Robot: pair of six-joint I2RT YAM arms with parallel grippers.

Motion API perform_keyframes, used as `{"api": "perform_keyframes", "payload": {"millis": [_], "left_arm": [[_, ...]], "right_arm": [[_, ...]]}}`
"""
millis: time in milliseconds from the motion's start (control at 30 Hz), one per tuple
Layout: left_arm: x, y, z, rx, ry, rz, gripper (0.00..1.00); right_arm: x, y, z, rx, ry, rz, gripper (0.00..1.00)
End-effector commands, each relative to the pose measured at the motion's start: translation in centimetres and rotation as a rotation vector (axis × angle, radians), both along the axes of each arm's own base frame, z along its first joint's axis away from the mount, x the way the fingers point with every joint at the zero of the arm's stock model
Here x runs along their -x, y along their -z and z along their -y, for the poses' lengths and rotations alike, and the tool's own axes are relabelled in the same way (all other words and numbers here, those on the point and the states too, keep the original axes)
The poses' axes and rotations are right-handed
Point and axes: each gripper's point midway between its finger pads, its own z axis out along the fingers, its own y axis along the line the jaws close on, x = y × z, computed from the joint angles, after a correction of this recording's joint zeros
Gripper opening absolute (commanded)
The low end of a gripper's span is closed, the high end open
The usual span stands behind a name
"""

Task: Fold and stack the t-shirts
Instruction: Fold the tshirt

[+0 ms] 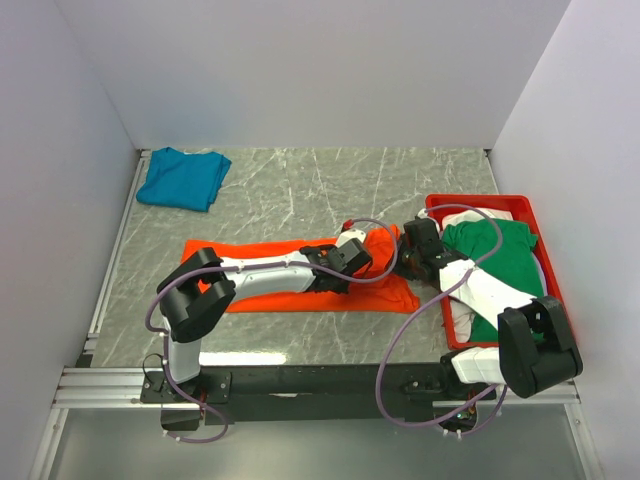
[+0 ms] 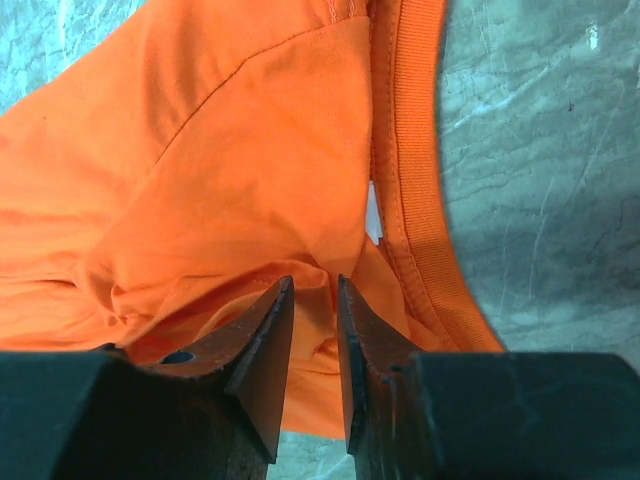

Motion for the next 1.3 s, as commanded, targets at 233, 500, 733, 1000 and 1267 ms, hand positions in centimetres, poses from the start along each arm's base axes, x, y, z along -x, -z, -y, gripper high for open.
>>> {"api": "perform_keyframes", "payload": {"millis": [233, 500, 733, 1000, 1267], "left_arm": [[0.0, -1.7, -0.6, 0.027, -0.030, 0.037, 0.01], [0.0, -1.8, -1.1, 0.017, -0.034, 0.047, 0.01], [0.0, -2.0, -1.6, 0.012, -0.042, 0.053, 0.01], [0.0, -1.9, -2.5, -0.020, -0.060, 0.053, 0.02], [0.4, -1.7, -2.2, 0.002, -0.051, 0.034, 0.04]], "right_arm": [[-0.4, -0.3, -0.6, -0.041, -0.019, 0.024, 0.28], [0.1, -0.3, -1.1, -0.067, -0.033, 0.017, 0.17], [1.2, -1.5, -1.2, -0.093, -0.043, 0.039, 0.03], [3.7, -1.7, -1.5, -0.111, -0.067, 0.033, 0.02], [6.2, -0.8, -2.5, -0.135, -0.087, 0.016, 0.02]]}}
